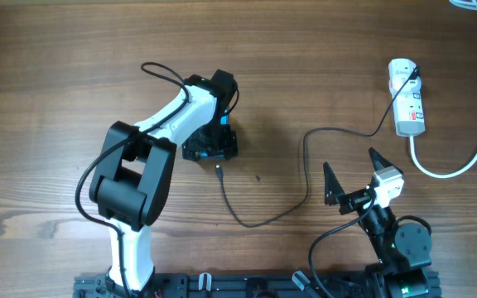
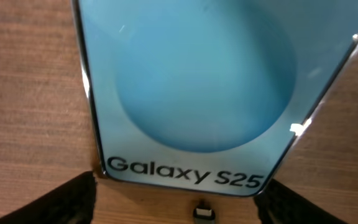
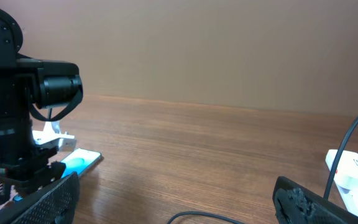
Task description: Plug charger to phone and switch on socket
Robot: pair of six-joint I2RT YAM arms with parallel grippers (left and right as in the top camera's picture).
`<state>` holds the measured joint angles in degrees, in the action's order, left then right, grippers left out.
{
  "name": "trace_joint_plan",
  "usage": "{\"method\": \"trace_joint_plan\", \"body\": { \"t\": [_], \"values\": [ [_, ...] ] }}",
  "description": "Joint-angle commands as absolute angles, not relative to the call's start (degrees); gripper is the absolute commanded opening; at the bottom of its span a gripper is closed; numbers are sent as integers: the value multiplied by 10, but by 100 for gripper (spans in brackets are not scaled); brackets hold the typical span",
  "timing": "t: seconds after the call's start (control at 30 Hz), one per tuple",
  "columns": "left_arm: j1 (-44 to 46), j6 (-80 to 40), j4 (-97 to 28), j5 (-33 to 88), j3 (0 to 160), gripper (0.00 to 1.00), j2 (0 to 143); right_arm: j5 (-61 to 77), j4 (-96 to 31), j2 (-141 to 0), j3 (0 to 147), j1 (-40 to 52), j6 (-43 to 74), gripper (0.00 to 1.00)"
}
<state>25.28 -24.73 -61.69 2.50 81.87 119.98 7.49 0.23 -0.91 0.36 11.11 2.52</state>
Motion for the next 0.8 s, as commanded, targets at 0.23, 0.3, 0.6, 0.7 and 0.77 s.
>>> {"method": "trace_joint_plan", "body": {
  "t": [0.23, 0.3, 0.6, 0.7, 0.77],
  "values": [
    [232, -227, -482, -65, 800, 100, 1227, 78, 5, -6, 3, 115, 31, 100],
    [230, -228, -456, -65, 800, 100, 1227, 78, 5, -6, 3, 115, 31, 100],
    [230, -230, -524, 7, 798, 69, 1227, 78, 5, -8, 3, 115, 31, 100],
    [230, -230, -562, 10, 798, 66, 1227, 77, 5, -8, 3, 115, 31, 100],
    [230, -230, -584, 11, 798, 65, 1227, 78, 5, -8, 3, 115, 31, 100]
  ]
}}
